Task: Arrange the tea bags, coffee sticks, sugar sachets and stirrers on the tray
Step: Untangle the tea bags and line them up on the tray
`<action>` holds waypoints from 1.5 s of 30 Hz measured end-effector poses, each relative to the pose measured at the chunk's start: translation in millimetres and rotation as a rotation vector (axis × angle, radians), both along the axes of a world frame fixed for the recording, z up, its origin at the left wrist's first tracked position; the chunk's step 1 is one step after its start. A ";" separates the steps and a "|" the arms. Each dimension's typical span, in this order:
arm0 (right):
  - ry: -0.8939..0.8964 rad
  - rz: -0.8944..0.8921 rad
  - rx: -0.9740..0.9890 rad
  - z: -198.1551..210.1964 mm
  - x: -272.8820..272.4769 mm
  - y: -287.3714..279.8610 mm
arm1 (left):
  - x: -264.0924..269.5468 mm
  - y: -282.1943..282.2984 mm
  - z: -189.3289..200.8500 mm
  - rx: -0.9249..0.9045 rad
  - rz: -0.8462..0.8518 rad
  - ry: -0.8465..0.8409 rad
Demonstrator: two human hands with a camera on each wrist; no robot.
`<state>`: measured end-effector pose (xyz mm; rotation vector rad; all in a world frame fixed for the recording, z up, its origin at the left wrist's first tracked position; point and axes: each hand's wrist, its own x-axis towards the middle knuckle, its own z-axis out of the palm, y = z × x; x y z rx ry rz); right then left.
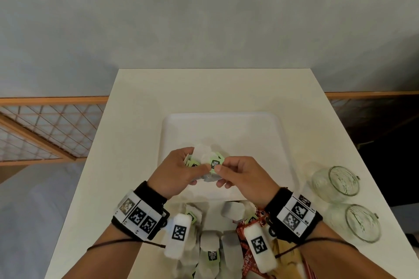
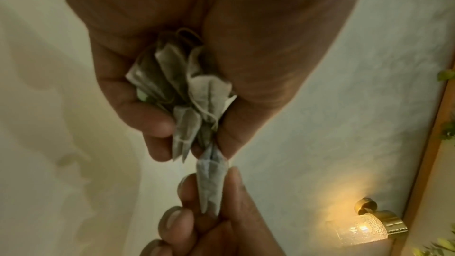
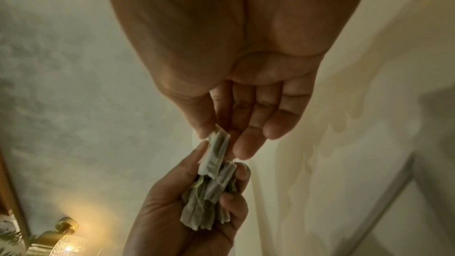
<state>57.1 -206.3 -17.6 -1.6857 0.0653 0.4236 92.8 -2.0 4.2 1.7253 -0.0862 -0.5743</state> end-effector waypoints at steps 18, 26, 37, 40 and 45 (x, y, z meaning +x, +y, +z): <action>-0.018 -0.002 0.012 -9.0 18.9 -2.0 | 8.4 36.3 -12.8 -0.022 0.298 0.038; 0.002 0.036 -0.044 -11.0 36.7 26.9 | 10.4 26.8 -12.7 0.018 0.231 0.004; 0.017 0.081 -0.065 -17.0 69.8 49.4 | 42.0 44.9 -18.8 0.029 0.329 0.028; -0.071 0.039 -0.134 -14.8 94.0 46.9 | 54.3 55.6 -22.0 0.055 0.384 0.022; -0.157 -0.060 -0.261 -20.9 147.9 55.6 | 71.2 70.2 -23.0 0.097 0.400 0.016</action>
